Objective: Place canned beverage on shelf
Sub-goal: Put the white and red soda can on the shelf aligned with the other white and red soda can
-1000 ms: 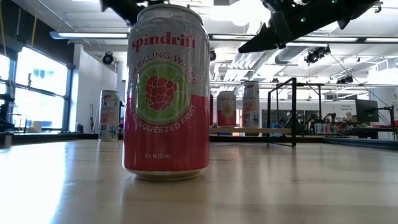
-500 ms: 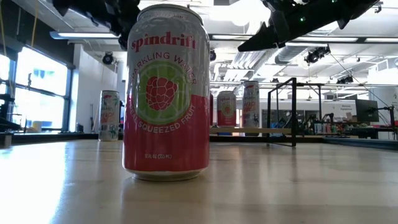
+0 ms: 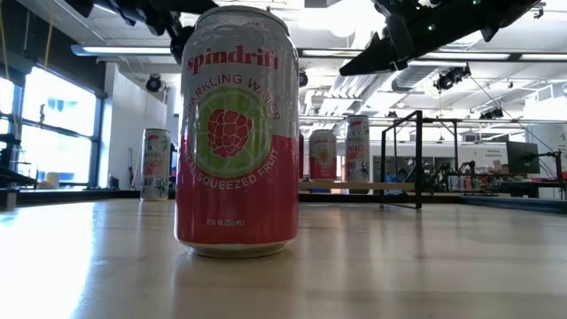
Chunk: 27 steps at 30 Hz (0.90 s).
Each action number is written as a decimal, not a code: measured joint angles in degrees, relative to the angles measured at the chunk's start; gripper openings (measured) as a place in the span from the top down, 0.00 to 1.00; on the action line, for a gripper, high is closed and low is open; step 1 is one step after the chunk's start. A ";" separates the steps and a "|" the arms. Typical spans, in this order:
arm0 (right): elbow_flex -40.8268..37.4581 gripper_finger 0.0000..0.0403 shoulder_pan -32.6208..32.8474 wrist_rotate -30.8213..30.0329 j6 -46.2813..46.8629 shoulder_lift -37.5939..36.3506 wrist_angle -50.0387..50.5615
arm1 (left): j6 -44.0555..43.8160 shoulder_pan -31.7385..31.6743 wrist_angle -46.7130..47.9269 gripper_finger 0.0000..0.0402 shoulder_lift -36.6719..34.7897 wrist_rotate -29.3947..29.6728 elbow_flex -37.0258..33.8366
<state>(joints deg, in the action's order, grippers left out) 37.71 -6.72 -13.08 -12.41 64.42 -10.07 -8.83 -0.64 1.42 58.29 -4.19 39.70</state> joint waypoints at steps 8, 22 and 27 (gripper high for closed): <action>0.00 1.00 0.00 0.00 1.04 0.00 0.04 | -0.41 7.47 0.39 0.52 4.49 1.83 0.00; 0.00 1.00 0.00 0.00 3.44 0.00 0.83 | -1.38 9.36 38.57 0.99 9.68 17.02 21.58; 0.00 1.00 0.01 0.00 3.51 0.00 0.83 | -6.09 -0.10 59.43 1.00 9.65 19.77 31.51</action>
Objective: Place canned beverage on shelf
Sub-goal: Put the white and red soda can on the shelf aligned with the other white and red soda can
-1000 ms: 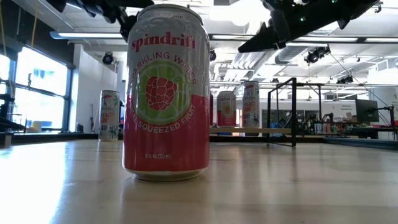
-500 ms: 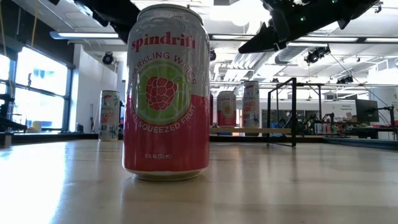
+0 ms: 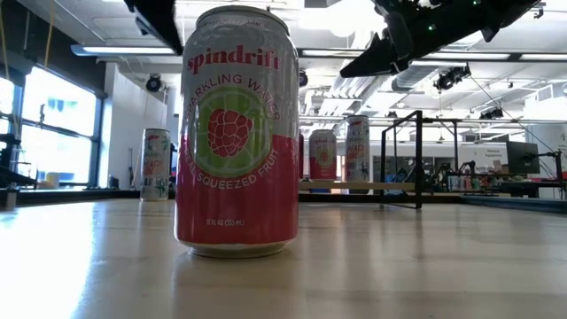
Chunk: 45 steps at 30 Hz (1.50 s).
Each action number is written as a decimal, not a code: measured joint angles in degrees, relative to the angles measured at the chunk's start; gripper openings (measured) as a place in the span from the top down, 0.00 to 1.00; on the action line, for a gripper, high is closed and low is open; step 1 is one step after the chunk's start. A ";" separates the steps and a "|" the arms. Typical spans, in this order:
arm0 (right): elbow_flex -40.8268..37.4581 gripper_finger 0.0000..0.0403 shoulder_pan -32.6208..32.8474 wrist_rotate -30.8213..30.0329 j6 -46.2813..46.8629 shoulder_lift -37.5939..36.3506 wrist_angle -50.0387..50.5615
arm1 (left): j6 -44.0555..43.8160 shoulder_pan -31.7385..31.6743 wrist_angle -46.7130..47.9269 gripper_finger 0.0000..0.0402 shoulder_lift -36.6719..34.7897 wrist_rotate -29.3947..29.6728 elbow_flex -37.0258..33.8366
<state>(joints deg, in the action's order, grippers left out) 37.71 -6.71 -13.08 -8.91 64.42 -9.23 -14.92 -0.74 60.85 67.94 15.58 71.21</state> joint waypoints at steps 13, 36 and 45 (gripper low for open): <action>0.00 1.00 0.01 0.02 -0.02 0.00 0.00 | 9.95 -36.72 16.07 0.91 3.96 -12.70 7.87; 0.00 1.00 -0.01 6.05 1.42 0.02 3.44 | 15.83 -52.55 19.01 0.24 28.36 -2.44 19.70; 0.00 1.00 0.00 6.05 1.44 0.02 3.89 | 17.07 -57.23 16.14 0.24 28.65 -6.52 19.69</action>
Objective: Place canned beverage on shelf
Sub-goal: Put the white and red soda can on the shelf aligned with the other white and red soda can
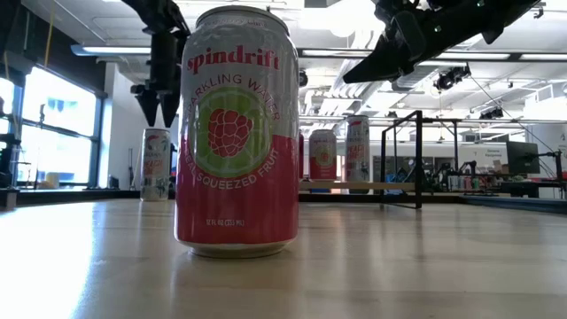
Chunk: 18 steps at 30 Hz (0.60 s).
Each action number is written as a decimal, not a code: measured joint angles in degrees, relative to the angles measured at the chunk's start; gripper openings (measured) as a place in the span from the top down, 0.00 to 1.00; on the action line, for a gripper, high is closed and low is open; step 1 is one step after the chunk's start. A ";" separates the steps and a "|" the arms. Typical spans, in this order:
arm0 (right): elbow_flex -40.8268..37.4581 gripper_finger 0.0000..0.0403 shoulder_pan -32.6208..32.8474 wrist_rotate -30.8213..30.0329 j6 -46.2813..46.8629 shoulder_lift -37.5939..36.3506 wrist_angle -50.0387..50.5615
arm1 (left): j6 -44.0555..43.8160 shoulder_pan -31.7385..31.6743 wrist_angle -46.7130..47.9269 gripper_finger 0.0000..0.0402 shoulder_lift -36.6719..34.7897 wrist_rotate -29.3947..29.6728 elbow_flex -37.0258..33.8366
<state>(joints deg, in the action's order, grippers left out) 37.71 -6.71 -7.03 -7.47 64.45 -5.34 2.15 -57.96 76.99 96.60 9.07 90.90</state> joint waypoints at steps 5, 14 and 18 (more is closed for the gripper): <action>0.00 1.00 -0.01 0.00 0.00 0.00 0.00 | -0.45 -0.85 -0.28 0.24 0.00 -2.91 -0.01; 0.00 1.00 -0.01 0.07 1.14 0.00 0.00 | -1.94 -1.15 0.12 0.24 0.15 -3.89 -0.08; 0.00 1.00 -0.01 0.11 1.21 0.00 0.12 | -2.51 -1.33 0.05 0.24 0.15 -3.89 -0.08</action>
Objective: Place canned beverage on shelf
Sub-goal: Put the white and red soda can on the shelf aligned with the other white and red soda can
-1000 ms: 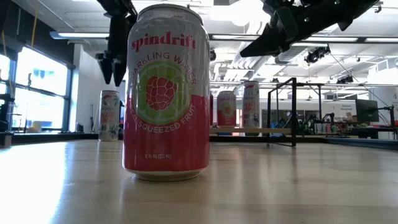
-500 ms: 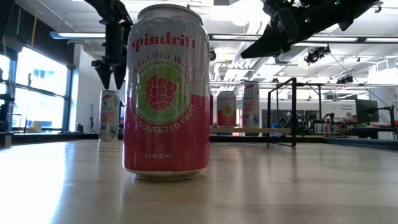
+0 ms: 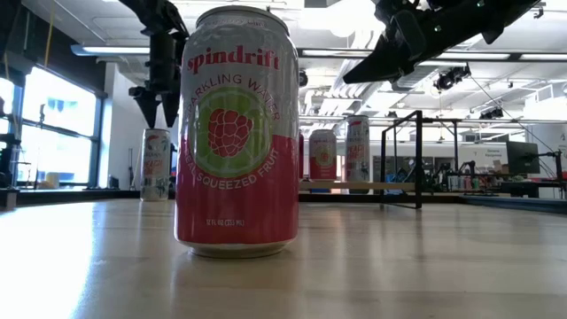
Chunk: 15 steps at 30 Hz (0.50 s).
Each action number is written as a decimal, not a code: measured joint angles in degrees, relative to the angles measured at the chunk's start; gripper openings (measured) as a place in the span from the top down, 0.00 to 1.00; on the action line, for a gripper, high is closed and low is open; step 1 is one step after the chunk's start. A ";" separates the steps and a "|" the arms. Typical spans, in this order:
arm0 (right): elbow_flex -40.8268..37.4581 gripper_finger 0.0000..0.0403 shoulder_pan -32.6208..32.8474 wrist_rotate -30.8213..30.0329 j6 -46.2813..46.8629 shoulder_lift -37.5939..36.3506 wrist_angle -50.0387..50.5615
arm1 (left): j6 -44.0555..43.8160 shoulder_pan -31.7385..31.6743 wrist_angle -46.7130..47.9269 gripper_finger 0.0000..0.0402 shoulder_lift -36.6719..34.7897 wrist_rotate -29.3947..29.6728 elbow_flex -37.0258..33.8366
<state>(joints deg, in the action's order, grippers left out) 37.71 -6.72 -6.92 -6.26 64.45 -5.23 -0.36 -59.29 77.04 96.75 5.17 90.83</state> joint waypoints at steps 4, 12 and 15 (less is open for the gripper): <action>0.00 1.00 0.00 0.02 -0.04 0.00 0.12 | 0.03 0.00 -0.14 0.24 0.00 -0.09 -0.48; 0.00 1.00 0.00 0.04 -0.09 0.00 0.12 | 1.61 0.11 -5.15 0.24 0.00 -0.42 -7.45; 0.00 1.00 0.00 0.04 -0.09 0.00 0.12 | 2.54 0.24 -6.60 0.24 0.00 -0.54 -8.56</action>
<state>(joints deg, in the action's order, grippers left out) 37.71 -6.72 -6.87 -6.35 64.45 -5.10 2.17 -59.05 70.43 96.75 4.63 82.27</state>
